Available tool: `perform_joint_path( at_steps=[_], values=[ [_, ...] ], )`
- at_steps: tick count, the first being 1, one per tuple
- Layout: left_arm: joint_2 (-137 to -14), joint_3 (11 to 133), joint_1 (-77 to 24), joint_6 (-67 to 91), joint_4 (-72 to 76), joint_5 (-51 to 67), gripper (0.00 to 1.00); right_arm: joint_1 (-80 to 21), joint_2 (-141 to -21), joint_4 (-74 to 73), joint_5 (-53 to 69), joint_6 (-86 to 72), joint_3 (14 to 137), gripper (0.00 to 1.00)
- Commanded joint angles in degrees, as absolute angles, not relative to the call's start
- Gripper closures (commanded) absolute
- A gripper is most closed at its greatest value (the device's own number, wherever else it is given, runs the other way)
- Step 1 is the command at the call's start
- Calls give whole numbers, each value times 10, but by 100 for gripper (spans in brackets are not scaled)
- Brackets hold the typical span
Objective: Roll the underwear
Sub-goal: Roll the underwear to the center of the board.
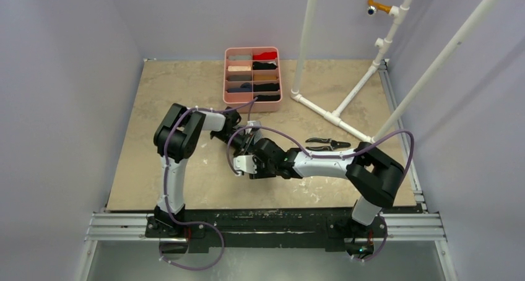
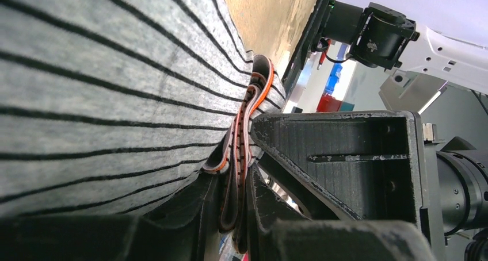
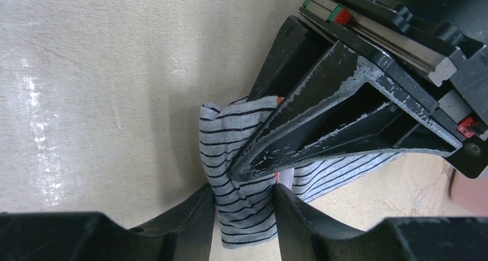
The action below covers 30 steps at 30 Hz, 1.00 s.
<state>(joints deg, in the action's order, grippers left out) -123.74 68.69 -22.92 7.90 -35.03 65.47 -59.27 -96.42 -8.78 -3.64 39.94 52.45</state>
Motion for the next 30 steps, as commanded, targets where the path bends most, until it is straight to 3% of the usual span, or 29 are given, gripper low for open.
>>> perform_joint_path(
  at_steps=[1,5,9,13,24,30],
  values=[
    [-1260,689,-221,68,-364,616,100,-592,-982,-65,-61,419,509,62],
    [-1261,691,-221,64,-368,617,100,-592,-996,-65,-58,426,503,71],
    [-1261,696,-221,54,-383,617,100,-592,-1005,-75,-47,430,505,87],
    [-1257,705,-221,39,-407,612,89,-592,-1004,-121,-16,431,519,100],
    [-1236,740,-208,17,-476,597,48,-592,-1024,-305,112,413,606,100],
    [-1220,748,-198,3,-511,581,43,-593,-1031,-360,165,398,636,100]
  ],
)
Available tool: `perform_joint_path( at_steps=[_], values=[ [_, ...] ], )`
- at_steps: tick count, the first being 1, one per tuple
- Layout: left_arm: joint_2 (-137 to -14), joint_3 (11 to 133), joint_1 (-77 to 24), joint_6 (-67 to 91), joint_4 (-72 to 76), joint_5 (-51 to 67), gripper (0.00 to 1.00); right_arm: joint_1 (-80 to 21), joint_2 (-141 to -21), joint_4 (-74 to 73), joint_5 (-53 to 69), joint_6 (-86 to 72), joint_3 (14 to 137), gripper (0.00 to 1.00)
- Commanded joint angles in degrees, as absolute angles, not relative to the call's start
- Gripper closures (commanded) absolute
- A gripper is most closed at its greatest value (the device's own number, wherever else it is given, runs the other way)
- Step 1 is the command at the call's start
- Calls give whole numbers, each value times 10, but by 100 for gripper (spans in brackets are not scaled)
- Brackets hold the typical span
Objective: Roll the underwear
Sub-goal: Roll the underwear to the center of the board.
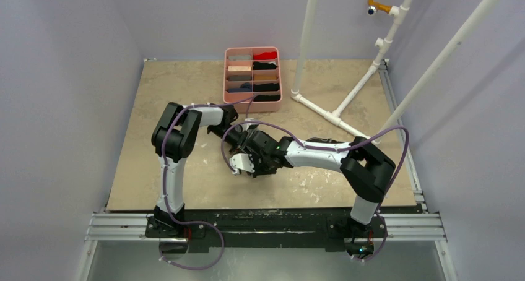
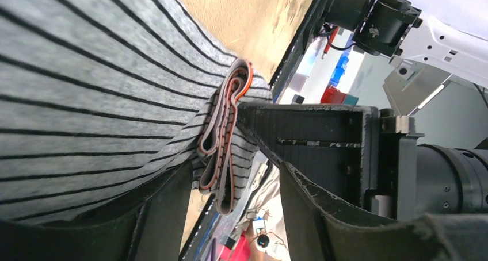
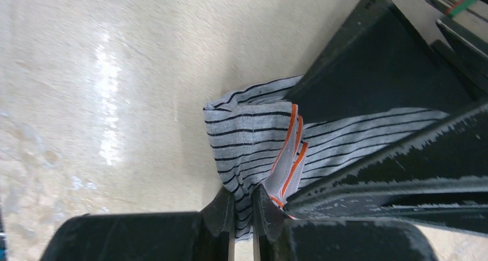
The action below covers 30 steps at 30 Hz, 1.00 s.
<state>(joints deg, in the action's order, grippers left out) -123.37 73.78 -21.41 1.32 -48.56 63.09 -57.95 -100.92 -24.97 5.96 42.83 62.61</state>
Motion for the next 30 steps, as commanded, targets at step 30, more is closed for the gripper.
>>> perform_joint_path(
  at_steps=[30],
  values=[
    [-1204,801,-185,-5,-542,398,42,-594,-1190,-542,298,428,815,100]
  ],
)
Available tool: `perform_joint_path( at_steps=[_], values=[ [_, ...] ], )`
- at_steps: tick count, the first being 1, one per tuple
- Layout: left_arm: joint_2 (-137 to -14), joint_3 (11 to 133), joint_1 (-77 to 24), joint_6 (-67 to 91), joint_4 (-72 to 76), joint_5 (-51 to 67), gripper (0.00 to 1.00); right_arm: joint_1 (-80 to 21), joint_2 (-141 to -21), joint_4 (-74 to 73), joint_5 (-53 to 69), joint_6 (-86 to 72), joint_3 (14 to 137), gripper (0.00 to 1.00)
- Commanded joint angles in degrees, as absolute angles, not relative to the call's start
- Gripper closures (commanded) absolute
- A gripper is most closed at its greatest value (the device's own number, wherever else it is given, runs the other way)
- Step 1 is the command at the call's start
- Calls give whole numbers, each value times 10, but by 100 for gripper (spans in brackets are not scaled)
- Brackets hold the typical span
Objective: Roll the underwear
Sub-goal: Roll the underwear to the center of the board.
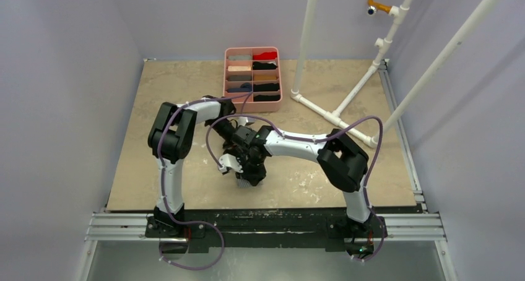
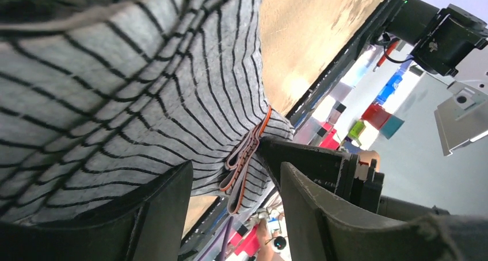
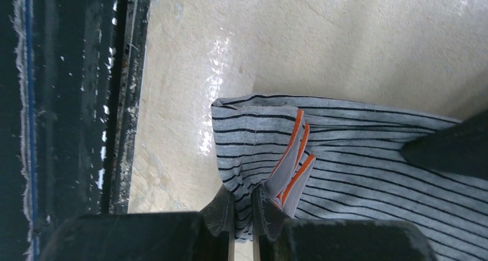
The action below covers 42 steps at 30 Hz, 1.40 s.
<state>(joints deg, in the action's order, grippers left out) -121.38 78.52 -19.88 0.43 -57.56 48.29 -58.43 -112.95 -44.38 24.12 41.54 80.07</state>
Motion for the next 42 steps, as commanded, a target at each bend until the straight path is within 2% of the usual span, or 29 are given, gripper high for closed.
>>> perform_joint_path(
  at_steps=[1,11,21,29,35,42],
  values=[
    [-1202,802,-185,-5,-542,394,43,-593,-1199,-547,306,428,823,100],
    [-1129,795,-184,-79,-582,281,42,-582,-1234,-516,313,390,816,100],
    [-1103,815,-162,-142,-639,222,42,-574,-1263,-496,320,371,810,100],
    [-1064,833,-103,-173,-664,194,41,-571,-1288,-503,323,364,827,100],
    [-1027,811,-19,-187,-649,164,41,-564,-1319,-530,331,372,865,100],
    [-898,734,50,-201,-585,169,41,-552,-1380,-601,334,409,953,100]
  ],
)
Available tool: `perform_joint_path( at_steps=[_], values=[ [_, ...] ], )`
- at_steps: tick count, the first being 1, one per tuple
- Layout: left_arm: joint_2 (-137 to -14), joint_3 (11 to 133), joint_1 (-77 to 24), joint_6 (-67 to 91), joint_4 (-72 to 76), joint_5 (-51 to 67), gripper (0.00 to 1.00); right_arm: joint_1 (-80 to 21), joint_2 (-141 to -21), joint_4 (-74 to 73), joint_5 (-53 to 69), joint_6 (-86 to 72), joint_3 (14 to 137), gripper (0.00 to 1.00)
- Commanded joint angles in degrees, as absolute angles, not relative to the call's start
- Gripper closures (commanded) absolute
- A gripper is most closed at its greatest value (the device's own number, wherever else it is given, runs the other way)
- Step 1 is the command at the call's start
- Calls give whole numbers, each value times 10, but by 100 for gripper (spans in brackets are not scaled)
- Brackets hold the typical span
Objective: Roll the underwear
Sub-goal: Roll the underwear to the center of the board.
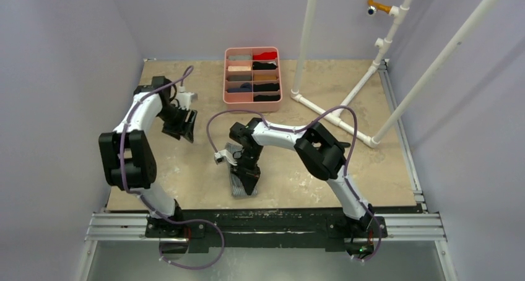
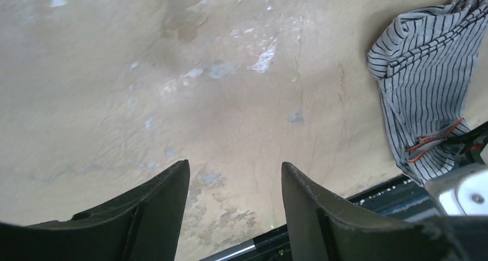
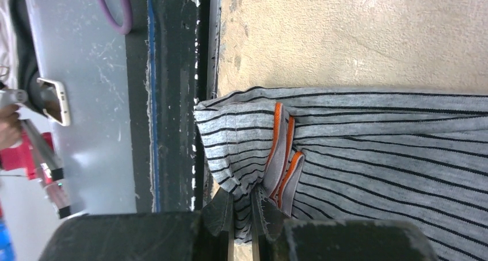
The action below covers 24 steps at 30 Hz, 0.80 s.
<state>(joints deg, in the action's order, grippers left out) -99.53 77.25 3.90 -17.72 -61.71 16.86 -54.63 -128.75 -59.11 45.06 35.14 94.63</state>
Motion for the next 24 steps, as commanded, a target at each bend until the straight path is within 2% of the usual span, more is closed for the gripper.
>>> perform_joint_path(
  at_steps=[1,7,12,18,24],
  values=[
    [-868,715,50,-205,-572,171,41,-552,-1390,-614,337,414,971,100],
    [-703,617,50,-230,-529,187,41,-550,-1447,-670,350,435,1041,100],
    [-600,566,47,-272,-544,262,40,-544,-1492,-703,359,441,1093,100],
    [-540,554,21,-304,-578,300,40,-509,-1510,-693,361,397,1109,100],
    [-519,557,-45,-312,-599,305,40,-479,-1477,-646,357,355,1056,100]
  ],
)
